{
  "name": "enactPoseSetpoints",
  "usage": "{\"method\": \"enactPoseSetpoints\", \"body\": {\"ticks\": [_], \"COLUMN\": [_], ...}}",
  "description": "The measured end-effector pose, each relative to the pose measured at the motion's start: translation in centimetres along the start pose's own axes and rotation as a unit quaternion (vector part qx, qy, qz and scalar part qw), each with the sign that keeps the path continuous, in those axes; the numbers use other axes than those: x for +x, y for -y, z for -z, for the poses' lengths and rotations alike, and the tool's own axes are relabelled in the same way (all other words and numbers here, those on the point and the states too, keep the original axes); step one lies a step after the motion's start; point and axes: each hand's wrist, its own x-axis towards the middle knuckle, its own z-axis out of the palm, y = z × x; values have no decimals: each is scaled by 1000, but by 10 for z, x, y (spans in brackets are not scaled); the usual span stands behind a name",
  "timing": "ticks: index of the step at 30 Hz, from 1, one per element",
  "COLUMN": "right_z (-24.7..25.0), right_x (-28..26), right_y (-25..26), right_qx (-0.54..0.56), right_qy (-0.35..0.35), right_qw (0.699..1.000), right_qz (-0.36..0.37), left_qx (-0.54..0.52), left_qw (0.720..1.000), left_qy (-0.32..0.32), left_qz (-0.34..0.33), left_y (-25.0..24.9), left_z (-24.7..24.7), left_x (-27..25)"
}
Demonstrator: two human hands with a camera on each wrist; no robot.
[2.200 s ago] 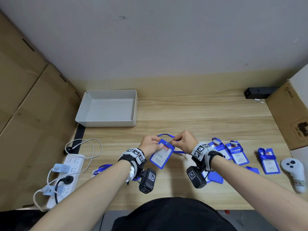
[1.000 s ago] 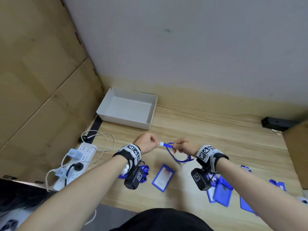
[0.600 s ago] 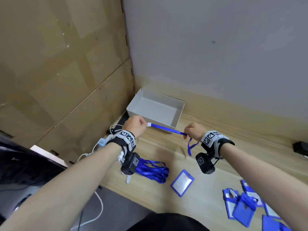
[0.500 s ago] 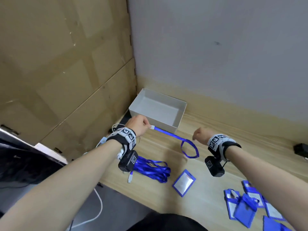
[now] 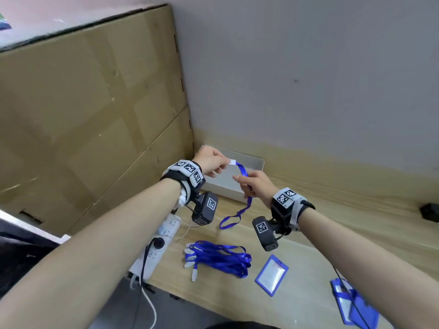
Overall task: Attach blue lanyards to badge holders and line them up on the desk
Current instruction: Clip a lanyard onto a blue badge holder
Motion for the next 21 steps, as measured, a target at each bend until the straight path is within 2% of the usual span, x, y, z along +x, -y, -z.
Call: {"method": "enactPoseSetpoints", "body": {"ticks": [3,9,11,14,21], "right_z": [11,44,60,89,172], "right_x": [3,4,-2,-17,-63], "right_y": [13,-2,-26,-67,-173], "right_qx": [15,34,35,-26,-146], "right_qy": [-20,-28,-47,-80,-91], "right_qw": [1000,999,997,994,976], "right_qz": [9,-30,-52,-72,-136], "left_qx": [-11,-31,-39,-28,-14], "left_qw": [999,997,996,994,974], "left_qy": [-34,-18,6,49,159], "left_qz": [22,65,75,90,159], "left_y": [7,28,37,50,91], "left_z": [11,-17,-41,-85,-216], "left_x": [6,14,14,12,6]}}
